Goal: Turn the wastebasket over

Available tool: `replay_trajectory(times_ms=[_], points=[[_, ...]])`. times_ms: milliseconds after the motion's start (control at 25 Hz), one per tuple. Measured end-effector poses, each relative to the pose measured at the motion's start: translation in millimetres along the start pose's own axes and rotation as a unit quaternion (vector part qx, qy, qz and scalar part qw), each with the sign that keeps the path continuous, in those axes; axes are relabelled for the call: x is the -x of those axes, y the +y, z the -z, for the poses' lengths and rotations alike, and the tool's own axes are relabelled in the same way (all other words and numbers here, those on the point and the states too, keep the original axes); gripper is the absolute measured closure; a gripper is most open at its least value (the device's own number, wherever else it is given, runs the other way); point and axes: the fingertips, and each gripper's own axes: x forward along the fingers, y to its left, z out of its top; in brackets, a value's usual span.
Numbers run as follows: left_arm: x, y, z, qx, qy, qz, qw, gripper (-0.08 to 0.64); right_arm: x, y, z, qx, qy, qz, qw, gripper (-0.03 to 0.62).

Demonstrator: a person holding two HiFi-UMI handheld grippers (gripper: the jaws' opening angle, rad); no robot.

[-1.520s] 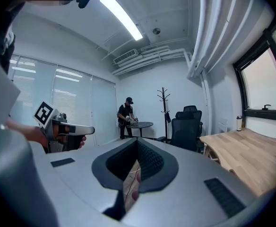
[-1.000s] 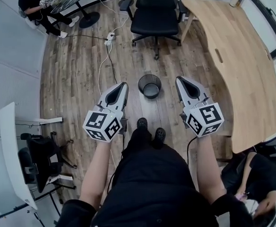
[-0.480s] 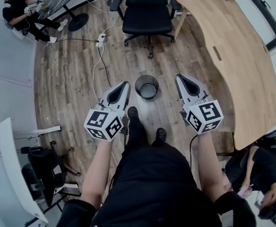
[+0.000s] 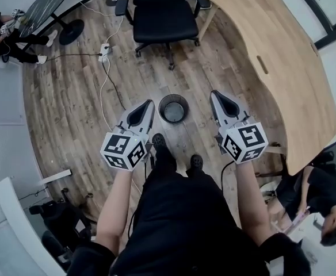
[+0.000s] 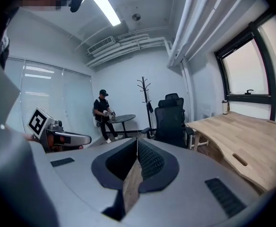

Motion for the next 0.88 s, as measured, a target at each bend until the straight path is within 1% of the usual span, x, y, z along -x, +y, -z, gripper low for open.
replay_trajectory(times_ms=[160, 280, 480, 600, 720, 880], points=[[-10.7, 35.2, 18.9, 0.013, 0.030, 0.018, 0.9993, 0.541, -25.8, 9.2, 17.8, -0.007, 0.030, 0.022, 0.999, 0.558], [-19.0, 54.9, 42.3, 0.019, 0.061, 0.032, 0.9974, 0.541, -40.5, 17.1, 36.5, -0.018, 0.055, 0.035, 0.998, 0.558], [-34.4, 78.1, 92.0, 0.047, 0.127, 0.047, 0.9896, 0.541, -52.9, 25.1, 65.6, -0.032, 0.094, 0.055, 0.994, 0.558], [-43.1, 80.5, 119.4, 0.047, 0.161, 0.063, 0.9838, 0.541, -58.4, 20.9, 80.6, -0.036, 0.109, 0.072, 0.991, 0.558], [-54.4, 73.1, 143.5, 0.032, 0.189, 0.089, 0.9774, 0.540, -59.1, 15.0, 96.1, -0.041, 0.121, 0.086, 0.988, 0.558], [-69.6, 60.9, 174.3, 0.019, 0.216, 0.111, 0.9699, 0.540, -59.4, 7.8, 121.9, -0.040, 0.143, 0.089, 0.985, 0.558]])
